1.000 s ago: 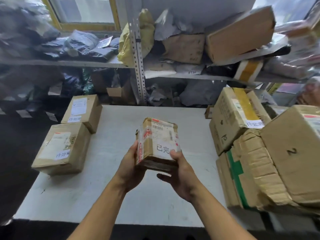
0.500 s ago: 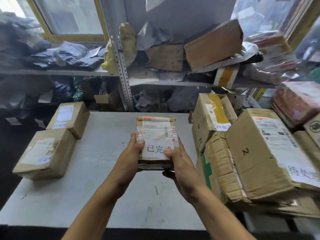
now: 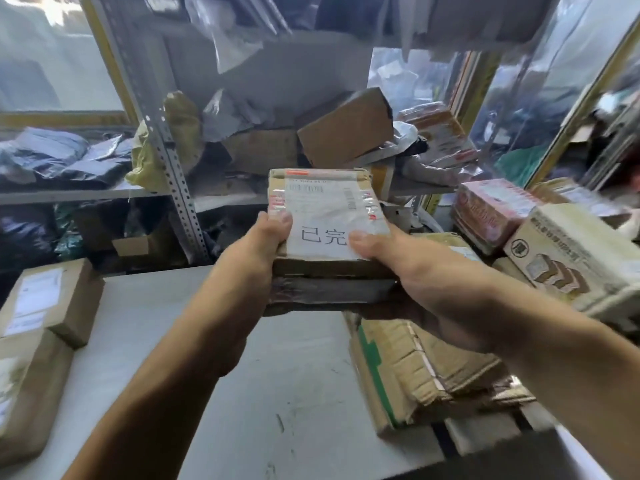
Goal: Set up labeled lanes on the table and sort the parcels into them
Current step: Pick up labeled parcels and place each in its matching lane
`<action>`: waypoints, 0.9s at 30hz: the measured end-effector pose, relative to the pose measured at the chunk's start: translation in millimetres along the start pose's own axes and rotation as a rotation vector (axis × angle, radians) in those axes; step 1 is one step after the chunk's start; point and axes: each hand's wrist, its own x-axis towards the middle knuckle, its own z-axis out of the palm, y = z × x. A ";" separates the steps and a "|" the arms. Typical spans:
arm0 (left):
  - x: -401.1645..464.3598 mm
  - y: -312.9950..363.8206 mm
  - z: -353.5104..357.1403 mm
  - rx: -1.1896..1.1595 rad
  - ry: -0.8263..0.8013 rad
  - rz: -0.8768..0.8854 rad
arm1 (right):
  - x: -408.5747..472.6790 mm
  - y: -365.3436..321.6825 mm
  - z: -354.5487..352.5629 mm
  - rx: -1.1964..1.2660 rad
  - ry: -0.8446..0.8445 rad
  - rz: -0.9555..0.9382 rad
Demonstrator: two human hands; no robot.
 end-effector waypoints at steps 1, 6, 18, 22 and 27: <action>2.8 6.6 11.1 0.005 -0.019 0.003 | -6.5 -9.2 -11.7 -0.035 0.021 -0.006; 20.0 25.0 79.9 0.049 -0.173 0.014 | -40.1 -31.2 -77.1 -0.106 0.140 -0.037; 119.5 41.1 299.8 0.165 -0.440 0.050 | -63.8 -27.7 -308.5 -0.008 0.424 -0.078; 147.0 32.4 368.6 0.209 -0.467 0.042 | -63.0 -14.6 -384.7 -0.042 0.493 -0.061; 170.0 8.3 432.6 0.237 -0.456 -0.029 | -67.2 13.8 -447.4 -0.009 0.492 -0.018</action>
